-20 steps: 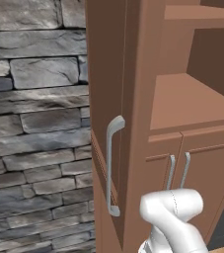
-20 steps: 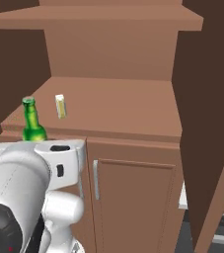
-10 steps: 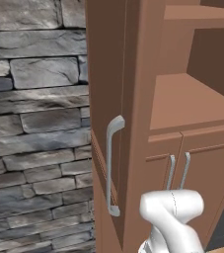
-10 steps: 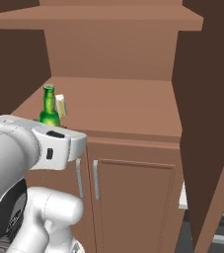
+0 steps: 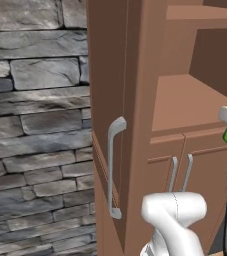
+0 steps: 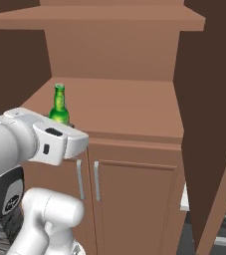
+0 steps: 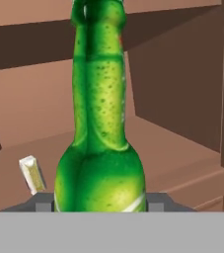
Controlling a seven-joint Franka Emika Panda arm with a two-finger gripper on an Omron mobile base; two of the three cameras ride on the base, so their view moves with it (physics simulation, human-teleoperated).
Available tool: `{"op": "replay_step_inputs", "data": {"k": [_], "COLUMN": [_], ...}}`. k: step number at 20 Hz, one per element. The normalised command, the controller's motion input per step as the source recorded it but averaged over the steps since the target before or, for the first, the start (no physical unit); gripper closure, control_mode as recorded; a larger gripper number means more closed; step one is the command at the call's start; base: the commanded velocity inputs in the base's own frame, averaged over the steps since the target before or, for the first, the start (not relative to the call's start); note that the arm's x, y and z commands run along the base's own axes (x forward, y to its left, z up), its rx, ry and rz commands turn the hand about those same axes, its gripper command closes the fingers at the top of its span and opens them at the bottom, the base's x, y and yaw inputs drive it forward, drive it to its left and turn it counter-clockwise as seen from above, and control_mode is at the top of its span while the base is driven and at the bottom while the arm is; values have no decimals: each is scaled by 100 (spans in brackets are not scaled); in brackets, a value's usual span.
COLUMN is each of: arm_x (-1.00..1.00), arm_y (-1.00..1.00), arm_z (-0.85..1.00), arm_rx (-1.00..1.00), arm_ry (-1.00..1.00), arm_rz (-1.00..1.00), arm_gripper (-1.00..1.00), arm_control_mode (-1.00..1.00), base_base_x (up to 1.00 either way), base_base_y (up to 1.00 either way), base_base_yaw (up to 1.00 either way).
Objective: Pick the boxed drink, beer from the counter and place them in the open cabinet.
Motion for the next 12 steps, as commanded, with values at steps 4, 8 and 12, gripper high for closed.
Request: {"op": "replay_step_inputs", "data": {"k": [4,8,12], "arm_x": [40,28,6], "arm_y": [-16,-17,-1], "arm_z": [-5,0,0], "arm_rx": [-1,-1,0], "arm_ry": [1,5,1], "arm_rz": [-4,0,0], "arm_gripper": [100,100,100], "arm_control_mode": [-100,-100,-100], "base_base_x": [0,0,0], "base_base_y": [0,0,0], "base_base_yaw": [0,0,0]}}
